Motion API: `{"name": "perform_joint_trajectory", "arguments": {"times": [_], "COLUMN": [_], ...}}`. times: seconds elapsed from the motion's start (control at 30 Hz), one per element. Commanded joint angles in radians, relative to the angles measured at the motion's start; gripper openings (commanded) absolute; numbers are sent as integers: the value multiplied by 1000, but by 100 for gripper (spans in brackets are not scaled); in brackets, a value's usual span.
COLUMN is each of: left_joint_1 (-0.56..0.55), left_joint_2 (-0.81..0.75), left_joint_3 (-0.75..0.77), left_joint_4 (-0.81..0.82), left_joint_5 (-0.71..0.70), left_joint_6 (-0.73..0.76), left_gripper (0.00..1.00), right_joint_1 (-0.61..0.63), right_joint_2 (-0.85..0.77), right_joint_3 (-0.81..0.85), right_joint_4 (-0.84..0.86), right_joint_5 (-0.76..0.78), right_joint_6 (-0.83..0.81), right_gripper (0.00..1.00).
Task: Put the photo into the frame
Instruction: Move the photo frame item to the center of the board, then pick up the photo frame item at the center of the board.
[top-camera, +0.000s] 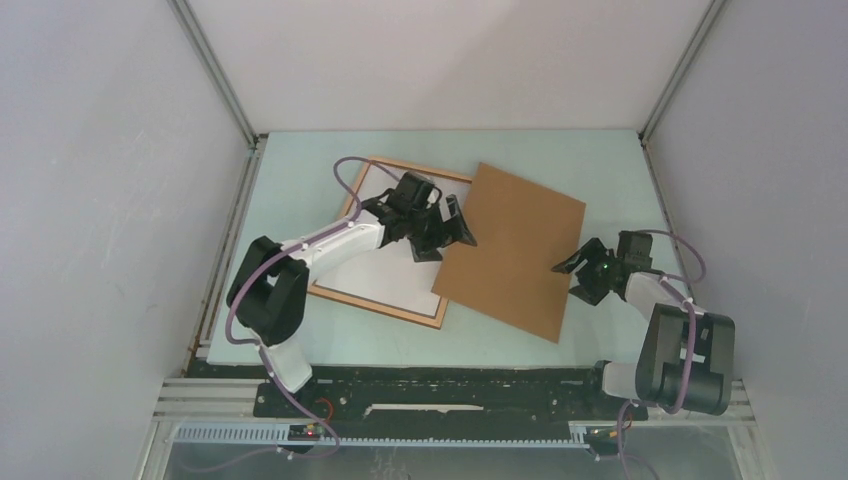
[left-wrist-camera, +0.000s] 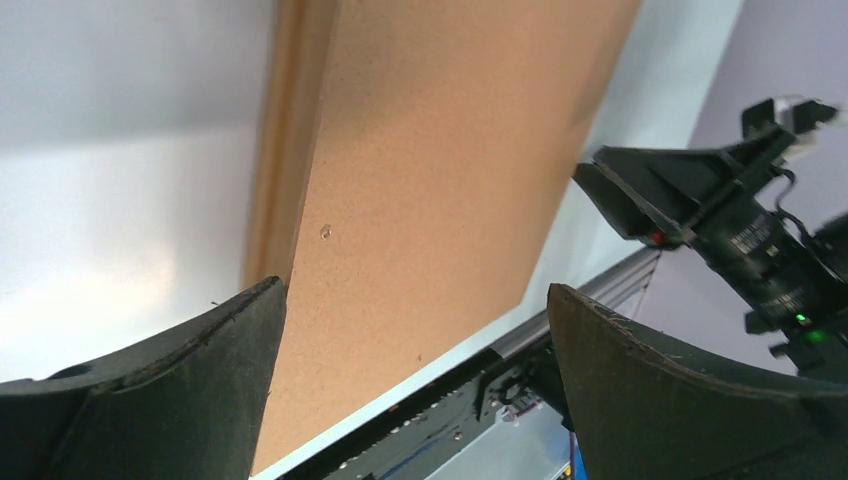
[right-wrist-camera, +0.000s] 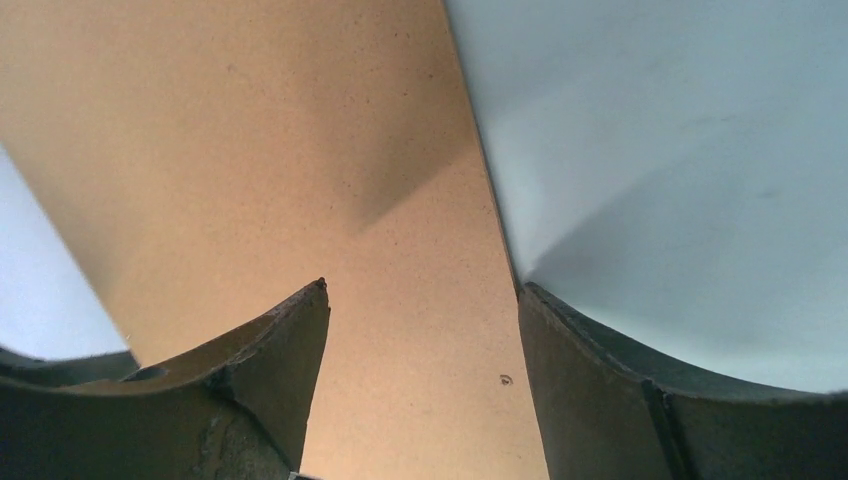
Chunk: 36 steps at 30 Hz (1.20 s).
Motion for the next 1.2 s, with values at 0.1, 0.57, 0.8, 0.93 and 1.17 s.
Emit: {"name": "perform_joint_trajectory", "arguments": {"times": [0.1,0.57,0.8,0.93,1.17], "left_joint_1": [50,114,153,155,166], "left_joint_2": [-8,2,3,14,55], "left_joint_3": [-69,-129,-133,-133,-119], "left_joint_4": [87,89,93,91,73], "left_joint_5": [142,129,170,145,99], "left_joint_6": [67,269,288,284,306], "left_gripper": [100,100,100,100,98], "right_joint_1": [113,122,118,116,113], "right_joint_2": [48,48,82,99,104], "right_joint_3": [-45,-6,4,21,26], "right_joint_4": [-55,-88,-75,-79,-87], "right_joint_5": [-45,-58,-76,-95,-94], "right_joint_6": [111,39,-20,-32,-50], "right_gripper": [77,77,77,77,77]}}
